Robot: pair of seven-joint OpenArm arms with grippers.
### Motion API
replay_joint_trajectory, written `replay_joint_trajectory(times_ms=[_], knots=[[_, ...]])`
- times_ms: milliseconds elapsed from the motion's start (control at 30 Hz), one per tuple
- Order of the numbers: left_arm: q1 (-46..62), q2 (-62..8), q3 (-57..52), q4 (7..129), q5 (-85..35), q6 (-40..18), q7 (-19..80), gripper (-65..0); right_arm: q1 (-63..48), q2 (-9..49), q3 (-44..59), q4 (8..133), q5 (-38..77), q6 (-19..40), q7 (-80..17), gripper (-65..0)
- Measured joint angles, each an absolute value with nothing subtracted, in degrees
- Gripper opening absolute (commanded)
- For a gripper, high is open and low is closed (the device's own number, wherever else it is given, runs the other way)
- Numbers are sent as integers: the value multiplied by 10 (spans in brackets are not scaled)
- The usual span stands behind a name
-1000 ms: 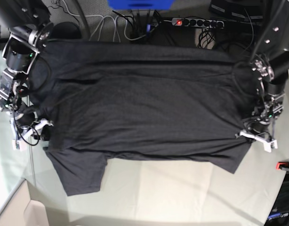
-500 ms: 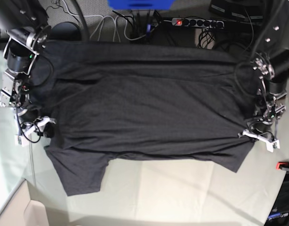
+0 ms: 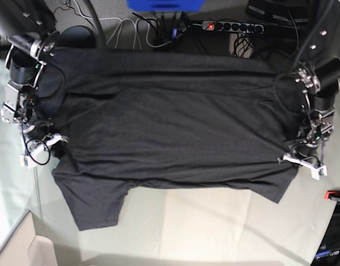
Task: Layout the t-shirt on the table in an organized manner, then fold the t-shirt properly
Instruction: 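Fold the grasped sides toward the collar edge with both grippers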
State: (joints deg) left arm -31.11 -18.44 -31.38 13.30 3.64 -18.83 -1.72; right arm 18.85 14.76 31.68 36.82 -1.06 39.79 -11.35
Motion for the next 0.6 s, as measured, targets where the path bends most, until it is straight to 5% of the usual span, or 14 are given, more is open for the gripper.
replay_joint_trajectory(times_ms=[600], knots=[[-279,-154,-315,234,36,-193,-7,-650,87,91,391,627,-10,398,-128,-650]])
